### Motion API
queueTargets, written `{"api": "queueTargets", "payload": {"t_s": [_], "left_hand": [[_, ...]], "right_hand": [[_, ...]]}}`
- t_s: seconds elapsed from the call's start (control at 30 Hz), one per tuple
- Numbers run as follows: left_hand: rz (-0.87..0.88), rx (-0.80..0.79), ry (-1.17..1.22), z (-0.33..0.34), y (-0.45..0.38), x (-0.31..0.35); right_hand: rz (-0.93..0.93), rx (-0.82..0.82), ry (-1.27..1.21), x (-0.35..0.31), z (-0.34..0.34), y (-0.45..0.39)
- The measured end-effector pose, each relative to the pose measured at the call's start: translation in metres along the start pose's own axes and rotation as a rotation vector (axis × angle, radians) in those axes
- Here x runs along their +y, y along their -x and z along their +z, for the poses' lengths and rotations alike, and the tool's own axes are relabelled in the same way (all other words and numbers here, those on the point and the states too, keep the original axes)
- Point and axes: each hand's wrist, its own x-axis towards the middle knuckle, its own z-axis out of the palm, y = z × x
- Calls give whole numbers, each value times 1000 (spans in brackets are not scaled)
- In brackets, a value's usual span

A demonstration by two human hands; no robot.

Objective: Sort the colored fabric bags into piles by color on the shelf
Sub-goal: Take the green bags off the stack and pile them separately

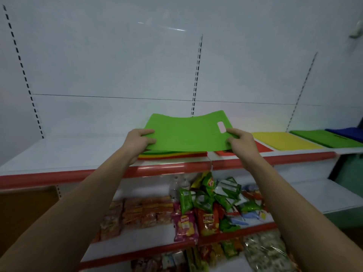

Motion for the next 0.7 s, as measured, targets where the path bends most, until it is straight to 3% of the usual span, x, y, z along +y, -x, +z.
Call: {"api": "queueTargets", "payload": {"t_s": [0.23, 0.4, 0.7], "left_hand": [[-9, -244, 5, 87, 19, 7], [65, -334, -87, 172, 38, 12], [21, -488, -23, 354, 65, 7]], "right_hand": [[67, 104, -9, 20, -97, 25], [98, 168, -11, 48, -178, 33], [198, 305, -48, 102, -351, 41]]}}
